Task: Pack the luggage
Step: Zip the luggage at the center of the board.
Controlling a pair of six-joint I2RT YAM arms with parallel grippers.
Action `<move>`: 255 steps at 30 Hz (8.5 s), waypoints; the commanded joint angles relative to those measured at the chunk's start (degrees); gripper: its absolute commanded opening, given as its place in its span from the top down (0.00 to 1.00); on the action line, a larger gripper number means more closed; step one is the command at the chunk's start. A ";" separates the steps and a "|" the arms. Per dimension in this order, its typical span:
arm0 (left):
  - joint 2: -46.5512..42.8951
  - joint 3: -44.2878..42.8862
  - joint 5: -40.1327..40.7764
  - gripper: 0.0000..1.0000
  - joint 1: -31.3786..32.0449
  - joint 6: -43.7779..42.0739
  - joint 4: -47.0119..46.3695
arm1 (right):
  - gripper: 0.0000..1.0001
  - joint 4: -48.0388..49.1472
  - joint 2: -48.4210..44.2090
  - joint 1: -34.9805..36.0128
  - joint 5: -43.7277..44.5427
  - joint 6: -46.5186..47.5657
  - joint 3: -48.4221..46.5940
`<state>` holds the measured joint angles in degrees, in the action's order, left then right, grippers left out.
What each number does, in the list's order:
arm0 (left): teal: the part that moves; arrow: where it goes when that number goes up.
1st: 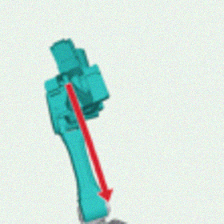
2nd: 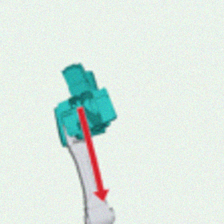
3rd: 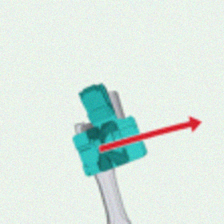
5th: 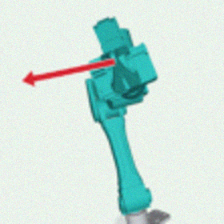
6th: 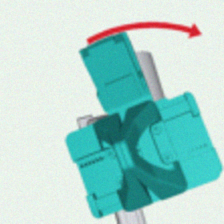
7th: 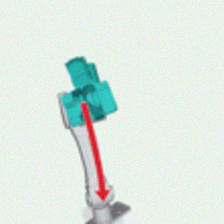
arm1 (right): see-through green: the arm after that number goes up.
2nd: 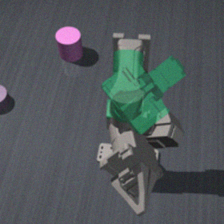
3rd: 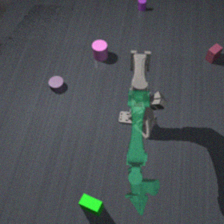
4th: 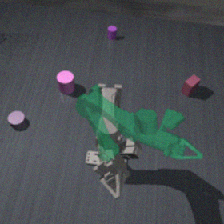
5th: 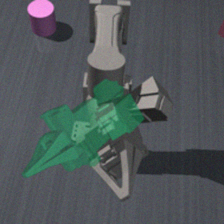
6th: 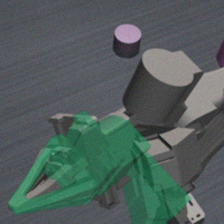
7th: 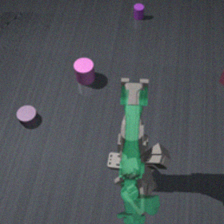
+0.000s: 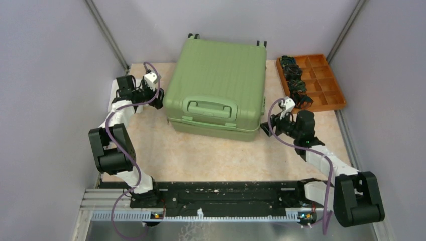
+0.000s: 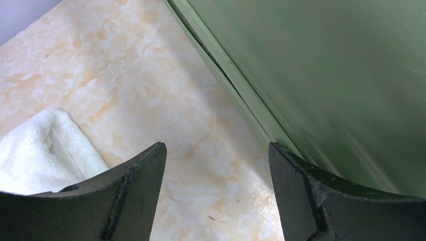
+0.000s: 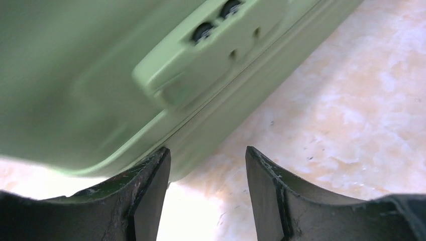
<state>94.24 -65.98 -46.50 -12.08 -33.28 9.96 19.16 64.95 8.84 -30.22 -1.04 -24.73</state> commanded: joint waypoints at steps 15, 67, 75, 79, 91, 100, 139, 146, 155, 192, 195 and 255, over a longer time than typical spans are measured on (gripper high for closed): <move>-1.06 -0.70 -0.08 0.20 0.03 1.72 -1.61 | 0.42 -12.68 -20.93 5.56 12.07 -15.67 3.87; -2.33 3.01 -0.54 0.23 1.91 0.54 -2.09 | 1.00 4.25 -13.70 8.53 -1.95 -0.67 4.86; -5.60 7.05 -1.74 0.24 5.77 1.81 -2.76 | 1.00 -4.11 -19.41 21.69 12.73 -0.55 5.48; -7.76 9.70 -1.42 0.25 8.43 3.03 -2.91 | 1.00 -0.25 -23.89 27.68 22.63 -5.61 9.55; -10.52 13.83 -0.45 0.27 11.88 7.87 -3.63 | 1.00 1.15 -24.42 45.80 41.00 -5.98 11.26; -12.11 15.78 -1.45 0.31 15.15 9.06 -3.45 | 1.00 14.51 -10.07 66.21 65.82 -5.01 9.76; -66.58 38.34 -2.22 0.14 12.44 -40.32 18.67 | 1.00 35.74 -15.93 60.85 50.60 -10.64 18.18; -75.03 44.97 -10.25 0.12 14.54 -55.95 6.66 | 1.00 33.81 -17.21 58.69 50.89 -11.69 18.70; -68.04 50.26 -12.83 0.16 16.21 -64.35 -10.03 | 1.00 32.14 -17.09 58.66 51.95 -12.32 19.22; -48.88 43.22 -1.88 1.00 27.28 -63.26 -38.88 | 1.00 30.89 -10.37 59.88 46.53 -7.60 19.17; -48.74 41.66 -0.80 1.00 28.63 -62.90 -37.99 | 1.00 32.99 -9.92 62.07 49.91 -5.04 19.16; -17.84 -6.58 23.05 0.91 59.56 -25.58 -12.06 | 1.00 79.50 38.99 66.74 50.67 8.02 -3.55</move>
<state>77.08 -65.89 -30.59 45.54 -61.54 24.80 89.62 104.75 71.75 33.76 0.40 -27.46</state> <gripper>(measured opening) 0.209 0.008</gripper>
